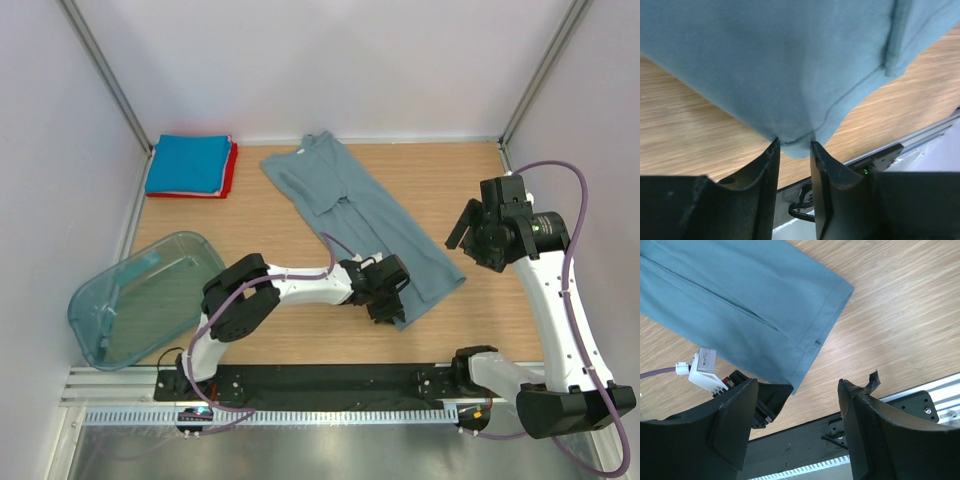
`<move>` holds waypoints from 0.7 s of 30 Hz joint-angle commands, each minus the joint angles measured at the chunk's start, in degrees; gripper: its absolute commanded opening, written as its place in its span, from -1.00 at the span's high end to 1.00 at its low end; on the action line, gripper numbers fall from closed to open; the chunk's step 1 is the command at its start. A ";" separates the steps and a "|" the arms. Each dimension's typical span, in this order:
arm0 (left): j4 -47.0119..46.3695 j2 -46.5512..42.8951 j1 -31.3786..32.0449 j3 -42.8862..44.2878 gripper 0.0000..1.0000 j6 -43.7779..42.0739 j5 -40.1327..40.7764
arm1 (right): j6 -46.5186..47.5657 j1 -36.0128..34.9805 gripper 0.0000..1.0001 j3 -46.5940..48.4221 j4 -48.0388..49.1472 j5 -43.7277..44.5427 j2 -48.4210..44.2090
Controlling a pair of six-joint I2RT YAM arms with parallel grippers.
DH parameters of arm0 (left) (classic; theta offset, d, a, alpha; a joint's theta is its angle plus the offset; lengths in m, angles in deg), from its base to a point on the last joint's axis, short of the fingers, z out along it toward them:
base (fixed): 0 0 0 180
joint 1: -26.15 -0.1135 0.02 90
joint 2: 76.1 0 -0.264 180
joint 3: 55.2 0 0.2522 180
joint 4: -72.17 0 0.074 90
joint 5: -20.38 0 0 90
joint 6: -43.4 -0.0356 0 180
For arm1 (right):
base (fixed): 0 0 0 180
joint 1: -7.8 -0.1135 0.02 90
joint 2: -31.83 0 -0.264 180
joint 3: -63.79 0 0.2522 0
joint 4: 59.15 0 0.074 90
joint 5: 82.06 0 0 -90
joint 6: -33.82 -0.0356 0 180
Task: Fold and stack the t-shirts
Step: Fold the tshirt
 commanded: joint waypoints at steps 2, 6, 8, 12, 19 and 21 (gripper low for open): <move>5.55 0.68 0.65 2.51 0.46 1.04 -0.14 | 1.06 -0.05 -0.44 1.73 -0.88 1.75 -1.18; 7.74 1.30 0.65 3.21 0.75 0.25 -1.10 | 1.06 -0.05 -0.44 1.55 -0.97 1.49 -1.18; 9.76 1.38 0.65 3.56 0.94 -0.45 -1.10 | 0.98 -0.05 -0.44 1.20 -0.88 1.31 -1.44; 14.95 -0.10 0.56 3.04 1.00 -3.00 -0.67 | 1.24 -0.13 -0.44 -0.03 -0.97 0.53 -1.70; 19.61 -8.45 0.47 -7.22 0.99 -5.21 0.12 | 3.34 -0.13 -0.43 -5.82 -1.23 -3.25 -1.88; 20.84 -12.40 0.39 -10.22 0.99 -5.29 0.91 | 4.05 -0.05 -0.43 -7.58 -1.14 -5.18 -2.14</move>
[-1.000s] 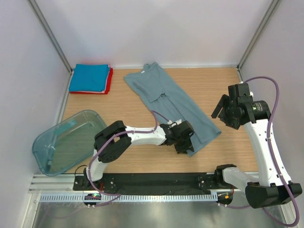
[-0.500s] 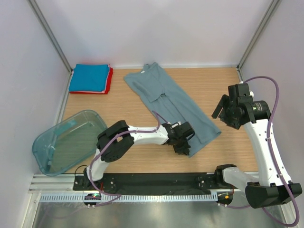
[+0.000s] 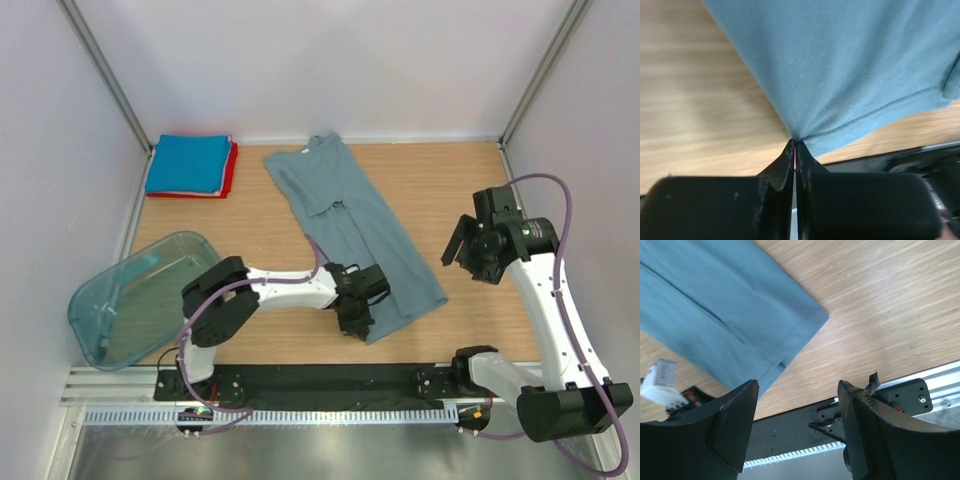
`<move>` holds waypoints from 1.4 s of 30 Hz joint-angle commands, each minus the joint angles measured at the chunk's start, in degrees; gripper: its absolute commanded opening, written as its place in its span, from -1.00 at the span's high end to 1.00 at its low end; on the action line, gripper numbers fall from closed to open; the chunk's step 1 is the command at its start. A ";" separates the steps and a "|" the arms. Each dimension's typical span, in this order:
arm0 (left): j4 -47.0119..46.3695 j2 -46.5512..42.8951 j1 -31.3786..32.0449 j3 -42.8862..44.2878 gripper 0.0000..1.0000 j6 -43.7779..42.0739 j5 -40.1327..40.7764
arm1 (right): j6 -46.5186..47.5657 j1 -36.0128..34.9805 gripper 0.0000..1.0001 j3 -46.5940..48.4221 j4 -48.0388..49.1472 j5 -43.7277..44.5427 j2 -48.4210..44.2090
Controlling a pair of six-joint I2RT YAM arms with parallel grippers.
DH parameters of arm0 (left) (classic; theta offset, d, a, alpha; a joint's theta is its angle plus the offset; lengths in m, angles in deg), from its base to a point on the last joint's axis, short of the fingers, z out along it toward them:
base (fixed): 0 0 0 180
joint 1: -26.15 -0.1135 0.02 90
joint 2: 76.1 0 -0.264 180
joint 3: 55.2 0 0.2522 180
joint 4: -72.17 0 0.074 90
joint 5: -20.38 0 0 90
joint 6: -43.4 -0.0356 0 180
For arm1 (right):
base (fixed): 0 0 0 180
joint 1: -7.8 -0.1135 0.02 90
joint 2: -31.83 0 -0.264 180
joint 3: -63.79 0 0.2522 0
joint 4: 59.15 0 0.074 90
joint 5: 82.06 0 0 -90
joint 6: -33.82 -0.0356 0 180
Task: Fold and stack the t-shirts
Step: Fold the tshirt
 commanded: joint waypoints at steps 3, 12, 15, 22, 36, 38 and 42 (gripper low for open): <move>7.30 -11.34 -0.29 -9.14 1.00 -2.10 2.17 | 3.44 -0.05 -0.40 -7.59 0.50 -6.61 -1.53; 13.27 -21.53 -0.82 -20.29 0.99 -2.98 3.40 | 5.47 -0.40 -0.29 -21.14 8.23 -23.93 -1.45; 14.94 -25.05 -1.78 -23.46 0.99 -2.72 5.24 | 3.63 -1.71 -0.28 -22.64 8.76 -23.33 -0.58; 19.77 -28.48 -3.10 -24.09 0.90 -4.04 8.05 | -3.39 -9.17 -0.21 -25.28 11.66 -22.89 0.93; 0.03 -33.86 -8.37 -19.51 0.25 -4.66 0.79 | -13.08 -28.52 -0.20 -27.21 19.04 -16.65 7.07; -3.76 -31.84 -8.73 -19.35 0.28 -5.00 -1.95 | -13.43 -29.57 -0.20 -28.00 20.18 -16.30 7.43; -7.81 -26.30 -8.73 -15.49 0.31 -6.32 -6.18 | -13.78 -30.10 -0.15 -28.97 21.86 -15.07 7.87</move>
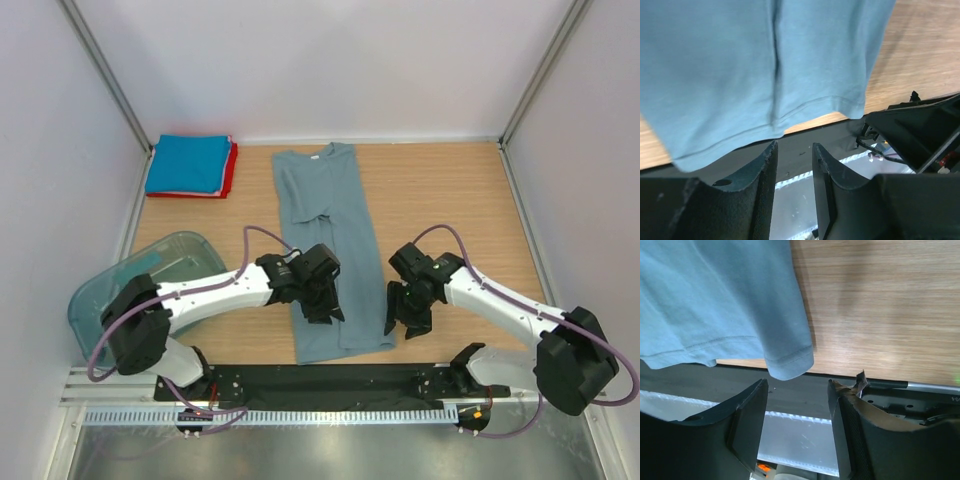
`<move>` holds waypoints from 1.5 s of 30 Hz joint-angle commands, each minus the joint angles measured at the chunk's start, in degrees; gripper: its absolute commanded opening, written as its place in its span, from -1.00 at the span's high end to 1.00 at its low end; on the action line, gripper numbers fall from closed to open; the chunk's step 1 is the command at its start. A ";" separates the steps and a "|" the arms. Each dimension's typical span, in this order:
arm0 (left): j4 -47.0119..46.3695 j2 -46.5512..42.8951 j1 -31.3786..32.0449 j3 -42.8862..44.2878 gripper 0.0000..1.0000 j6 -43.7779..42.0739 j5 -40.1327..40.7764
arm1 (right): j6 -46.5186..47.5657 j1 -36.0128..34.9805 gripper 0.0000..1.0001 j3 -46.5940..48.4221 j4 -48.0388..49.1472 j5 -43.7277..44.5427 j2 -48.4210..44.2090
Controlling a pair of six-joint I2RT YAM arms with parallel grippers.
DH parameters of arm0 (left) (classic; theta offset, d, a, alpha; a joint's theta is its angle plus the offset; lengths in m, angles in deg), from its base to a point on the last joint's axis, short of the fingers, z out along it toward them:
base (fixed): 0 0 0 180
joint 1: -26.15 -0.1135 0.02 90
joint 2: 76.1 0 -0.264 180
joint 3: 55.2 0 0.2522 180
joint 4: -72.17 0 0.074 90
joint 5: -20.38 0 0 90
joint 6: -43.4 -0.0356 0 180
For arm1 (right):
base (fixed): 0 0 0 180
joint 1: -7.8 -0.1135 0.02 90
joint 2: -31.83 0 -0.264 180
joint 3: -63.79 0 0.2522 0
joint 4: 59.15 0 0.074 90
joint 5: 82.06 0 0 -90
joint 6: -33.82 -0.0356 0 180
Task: Fold and stack the t-shirts
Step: Fold the tshirt
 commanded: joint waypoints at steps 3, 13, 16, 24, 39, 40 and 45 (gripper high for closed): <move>-7.49 6.68 -0.03 4.05 0.32 -1.39 -5.48 | -1.54 -0.36 -0.12 -0.43 2.80 3.21 1.27; -6.87 11.08 1.29 2.38 0.32 1.78 -5.48 | -1.45 -0.53 -0.16 -2.80 7.45 0.49 -0.92; -6.87 12.84 1.99 2.82 0.33 2.39 -6.19 | -1.45 -0.62 -0.16 -3.77 8.07 0.40 -0.31; -1.96 16.53 3.39 6.16 0.31 1.78 -5.92 | -0.05 -0.53 0.10 -4.65 6.14 4.09 0.66; 1.03 17.94 3.48 7.83 0.29 1.78 -5.31 | -0.66 -0.53 0.40 -6.32 8.25 3.30 0.66; 1.21 17.94 3.48 7.83 0.29 1.78 -5.31 | -0.66 -0.53 0.40 -6.32 8.16 3.47 0.48; 0.95 18.20 3.48 8.35 0.32 1.60 -5.39 | -0.92 -0.62 0.40 -5.88 8.07 3.47 0.48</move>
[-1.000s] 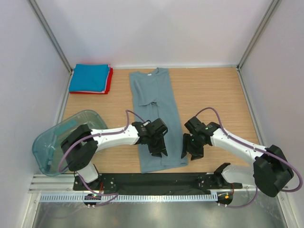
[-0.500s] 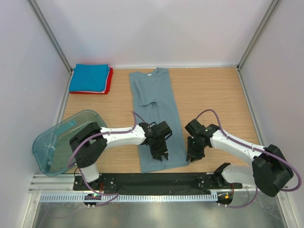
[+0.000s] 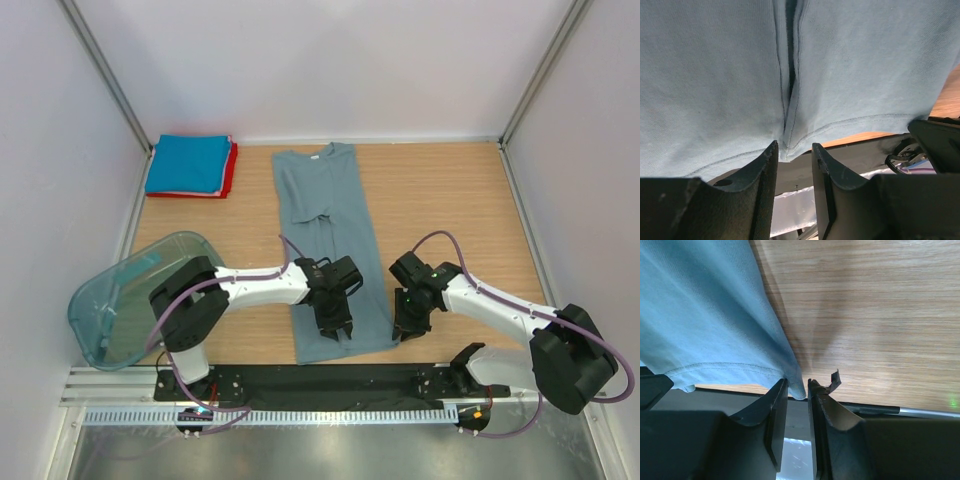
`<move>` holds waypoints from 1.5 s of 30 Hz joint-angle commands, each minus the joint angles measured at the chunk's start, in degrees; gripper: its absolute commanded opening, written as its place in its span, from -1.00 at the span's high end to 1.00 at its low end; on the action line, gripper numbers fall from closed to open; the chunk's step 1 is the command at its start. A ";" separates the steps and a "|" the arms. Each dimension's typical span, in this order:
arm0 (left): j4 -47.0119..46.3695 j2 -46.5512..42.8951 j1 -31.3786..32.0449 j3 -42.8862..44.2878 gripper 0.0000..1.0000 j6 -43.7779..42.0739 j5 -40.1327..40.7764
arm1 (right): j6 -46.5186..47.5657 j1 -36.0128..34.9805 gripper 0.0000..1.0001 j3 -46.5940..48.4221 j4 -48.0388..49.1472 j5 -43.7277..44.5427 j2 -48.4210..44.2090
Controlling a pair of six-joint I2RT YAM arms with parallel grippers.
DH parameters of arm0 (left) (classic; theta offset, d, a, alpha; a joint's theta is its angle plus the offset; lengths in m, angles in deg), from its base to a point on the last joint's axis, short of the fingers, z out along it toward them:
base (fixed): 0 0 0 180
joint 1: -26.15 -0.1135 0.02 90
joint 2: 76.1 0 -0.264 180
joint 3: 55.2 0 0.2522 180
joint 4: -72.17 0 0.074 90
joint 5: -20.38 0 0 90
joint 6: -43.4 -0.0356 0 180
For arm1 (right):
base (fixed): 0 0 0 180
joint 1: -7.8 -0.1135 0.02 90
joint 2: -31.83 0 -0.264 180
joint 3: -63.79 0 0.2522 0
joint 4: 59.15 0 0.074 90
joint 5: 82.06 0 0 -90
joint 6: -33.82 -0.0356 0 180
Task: Fold and stack the t-shirts
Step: Fold the tshirt
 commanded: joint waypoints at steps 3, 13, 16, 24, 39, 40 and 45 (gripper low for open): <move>0.60 0.74 0.29 2.69 0.40 -0.17 -1.11 | -1.05 -0.23 0.40 0.81 0.58 0.50 -0.35; -0.37 0.57 0.38 3.05 0.99 1.15 -2.52 | -1.76 -0.23 0.40 0.90 0.05 1.20 -1.23; -0.98 -0.75 0.38 2.52 1.00 2.29 -2.70 | -1.67 -0.23 0.40 1.07 -0.39 1.55 -1.49; -1.77 -2.33 0.38 0.06 0.99 5.02 -3.05 | -1.58 -0.23 0.40 1.51 -0.57 1.64 -1.58; -4.94 -3.38 0.47 -1.87 1.00 7.92 -4.28 | -0.79 -0.23 0.98 4.67 -4.52 6.65 -2.55; -5.72 -3.65 0.38 -2.14 0.99 8.36 -4.28 | -0.79 -0.31 0.98 4.76 -4.78 6.65 -2.55; -9.86 -5.41 0.38 -4.07 0.99 11.08 -4.63 | -0.79 -0.31 0.91 6.61 -6.28 6.22 -3.69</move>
